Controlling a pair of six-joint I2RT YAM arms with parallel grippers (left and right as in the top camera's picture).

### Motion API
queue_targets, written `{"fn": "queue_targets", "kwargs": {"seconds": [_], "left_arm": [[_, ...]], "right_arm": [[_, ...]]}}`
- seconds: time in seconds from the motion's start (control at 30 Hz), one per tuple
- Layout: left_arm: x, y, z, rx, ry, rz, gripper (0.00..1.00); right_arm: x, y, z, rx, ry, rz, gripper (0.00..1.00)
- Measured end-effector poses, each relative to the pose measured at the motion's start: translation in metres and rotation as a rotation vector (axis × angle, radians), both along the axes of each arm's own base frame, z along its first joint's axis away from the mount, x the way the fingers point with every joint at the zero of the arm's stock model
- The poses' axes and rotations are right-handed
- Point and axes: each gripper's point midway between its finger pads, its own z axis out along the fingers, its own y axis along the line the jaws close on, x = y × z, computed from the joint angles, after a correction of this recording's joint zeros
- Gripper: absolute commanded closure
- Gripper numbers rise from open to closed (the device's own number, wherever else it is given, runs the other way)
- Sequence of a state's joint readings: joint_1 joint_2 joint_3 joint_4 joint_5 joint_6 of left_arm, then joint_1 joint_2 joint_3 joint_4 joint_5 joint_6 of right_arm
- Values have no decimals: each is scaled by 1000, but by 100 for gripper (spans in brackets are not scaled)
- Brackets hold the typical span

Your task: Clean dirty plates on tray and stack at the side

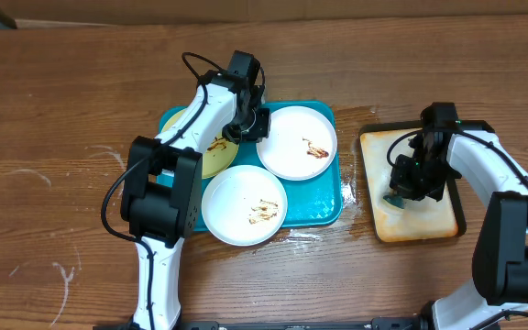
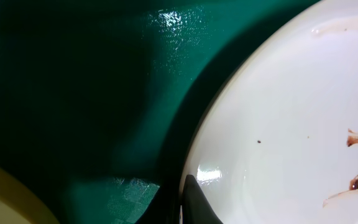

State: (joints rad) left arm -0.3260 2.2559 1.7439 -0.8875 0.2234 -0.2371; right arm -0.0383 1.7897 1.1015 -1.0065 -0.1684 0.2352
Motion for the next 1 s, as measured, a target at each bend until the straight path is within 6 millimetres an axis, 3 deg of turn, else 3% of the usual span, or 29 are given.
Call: {"fn": "queue_targets", "kwargs": {"seconds": [0.7,1.0], "left_arm": [[-5,6,0,32,27,27,96],[-5,6,0,32,27,27,96]], "right_arm": [[29,-14,-2,-78,-110,-52,96],[27,-14,-2,-83,-102,-53,96]]}}
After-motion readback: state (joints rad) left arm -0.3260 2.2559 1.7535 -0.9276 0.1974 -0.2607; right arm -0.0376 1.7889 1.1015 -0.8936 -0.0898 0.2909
